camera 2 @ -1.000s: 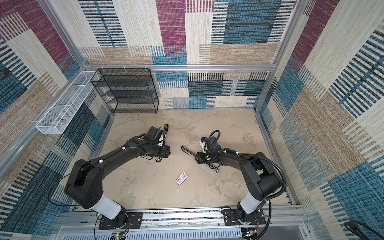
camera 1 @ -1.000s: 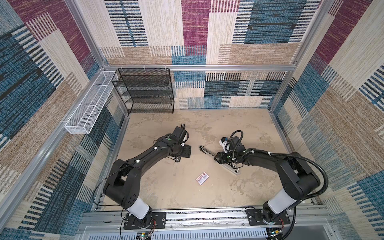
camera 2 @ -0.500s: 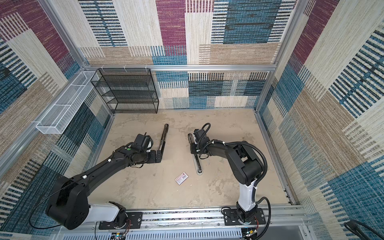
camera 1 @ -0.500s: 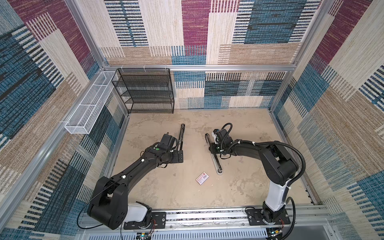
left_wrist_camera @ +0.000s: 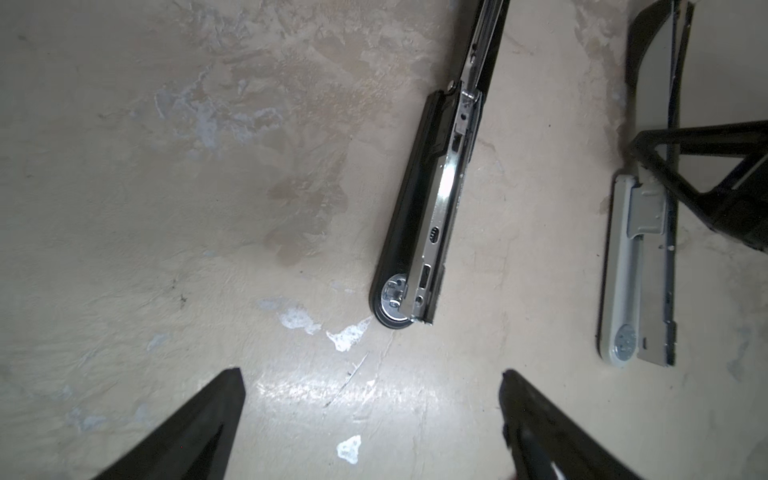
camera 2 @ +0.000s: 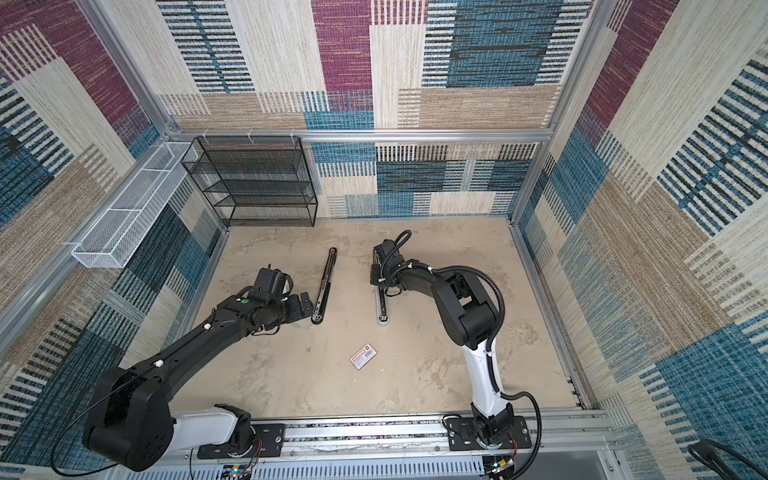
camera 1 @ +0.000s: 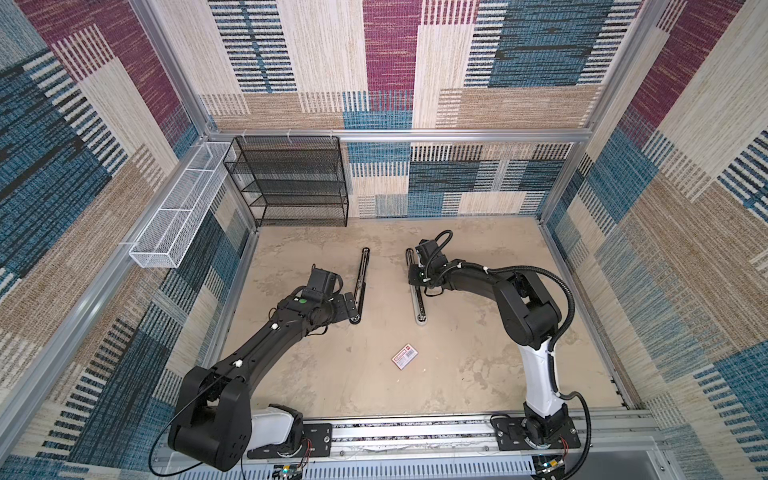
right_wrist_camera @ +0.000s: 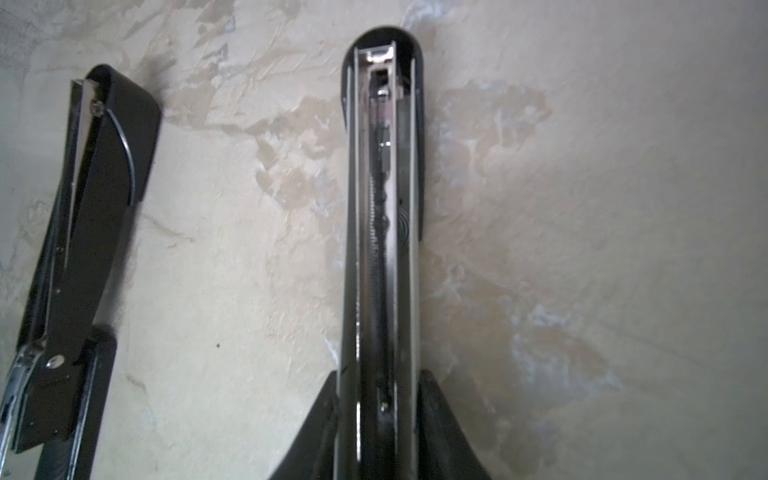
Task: Load the staples into the stapler
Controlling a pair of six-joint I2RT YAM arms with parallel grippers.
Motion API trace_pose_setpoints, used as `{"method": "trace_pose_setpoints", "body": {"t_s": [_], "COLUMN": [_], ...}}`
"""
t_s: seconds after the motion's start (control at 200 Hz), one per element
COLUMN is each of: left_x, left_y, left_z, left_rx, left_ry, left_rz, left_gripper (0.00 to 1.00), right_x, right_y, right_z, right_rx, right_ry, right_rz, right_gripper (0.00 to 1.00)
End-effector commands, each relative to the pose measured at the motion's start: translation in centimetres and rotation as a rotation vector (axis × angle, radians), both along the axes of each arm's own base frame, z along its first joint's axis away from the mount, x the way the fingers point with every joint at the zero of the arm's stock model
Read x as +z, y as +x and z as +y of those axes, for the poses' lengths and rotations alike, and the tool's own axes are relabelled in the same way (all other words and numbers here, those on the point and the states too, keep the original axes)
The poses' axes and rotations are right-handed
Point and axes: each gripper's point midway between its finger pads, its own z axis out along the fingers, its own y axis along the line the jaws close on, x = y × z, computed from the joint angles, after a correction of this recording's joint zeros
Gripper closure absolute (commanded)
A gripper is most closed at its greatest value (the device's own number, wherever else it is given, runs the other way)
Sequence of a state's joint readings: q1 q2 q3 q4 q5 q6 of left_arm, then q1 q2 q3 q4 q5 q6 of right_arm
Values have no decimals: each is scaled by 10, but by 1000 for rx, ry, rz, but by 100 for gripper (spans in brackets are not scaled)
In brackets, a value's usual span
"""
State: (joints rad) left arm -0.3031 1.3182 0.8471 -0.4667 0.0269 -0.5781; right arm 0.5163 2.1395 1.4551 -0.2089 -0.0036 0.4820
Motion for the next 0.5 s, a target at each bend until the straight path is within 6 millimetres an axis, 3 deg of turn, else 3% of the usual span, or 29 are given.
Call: {"method": "trace_pose_setpoints", "body": {"t_s": [0.0, 0.05, 0.175, 0.28, 0.381, 0.491], "left_x": [0, -2, -4, -1, 5, 13], "left_y": [3, 4, 6, 4, 1, -8], "left_z": [-14, -16, -18, -18, -25, -35], "left_rx": [-40, -48, -44, -54, -105, -185], "left_ry": [-113, -126, -142, -140, -166, -193], "left_rz": [10, 9, -2, -12, -29, -5], "left_gripper": [8, 13, 14, 14, 15, 21], "right_x": [-6, -4, 1, 8, 23, 49], "right_y": [1, 3, 10, 10, 7, -2], "right_z": [-8, -9, -9, -6, -4, -5], "right_rx": [-35, -38, -33, -14, 3, 21], "right_ry": [-35, -38, -39, -33, -11, 24], "right_rz": [19, 10, 1, -10, -25, -62], "right_gripper": [74, 74, 72, 59, 49, 44]}}
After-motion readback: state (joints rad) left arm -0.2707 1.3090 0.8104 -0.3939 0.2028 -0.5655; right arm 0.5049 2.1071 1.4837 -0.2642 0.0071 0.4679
